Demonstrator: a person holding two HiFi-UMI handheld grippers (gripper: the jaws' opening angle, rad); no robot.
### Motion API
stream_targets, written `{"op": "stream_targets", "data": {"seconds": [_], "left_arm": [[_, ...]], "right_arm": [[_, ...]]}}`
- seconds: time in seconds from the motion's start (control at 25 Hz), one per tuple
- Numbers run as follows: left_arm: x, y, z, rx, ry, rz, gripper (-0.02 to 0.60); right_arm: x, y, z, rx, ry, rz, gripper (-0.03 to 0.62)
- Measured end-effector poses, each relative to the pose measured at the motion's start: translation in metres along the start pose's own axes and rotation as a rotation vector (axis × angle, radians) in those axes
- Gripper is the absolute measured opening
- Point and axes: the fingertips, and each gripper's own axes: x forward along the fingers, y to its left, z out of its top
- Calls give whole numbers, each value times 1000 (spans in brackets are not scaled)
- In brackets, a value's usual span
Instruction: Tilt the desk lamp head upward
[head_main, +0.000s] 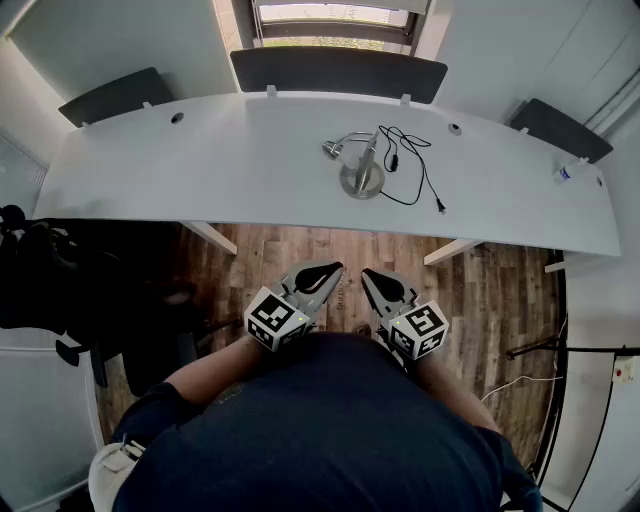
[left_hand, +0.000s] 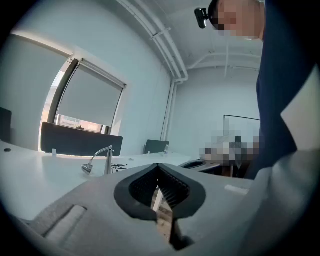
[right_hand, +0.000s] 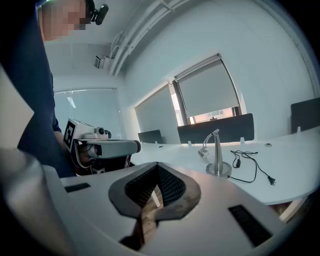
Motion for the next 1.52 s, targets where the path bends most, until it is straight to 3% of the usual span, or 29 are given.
{"op": "stream_targets", "data": {"seconds": [0.6,1.12,1.52], "left_arm": [[29,0,-2,3,14,27,7],[87,-8,-8,-4,23,153,7],[115,52,3,-7,14,182,6]], "right_arm": [[-2,-23,0,10,-10,44,11],[-16,-78,-2,-23,-5,148,11],[21,-122,6,-24,18,130,11]]}}
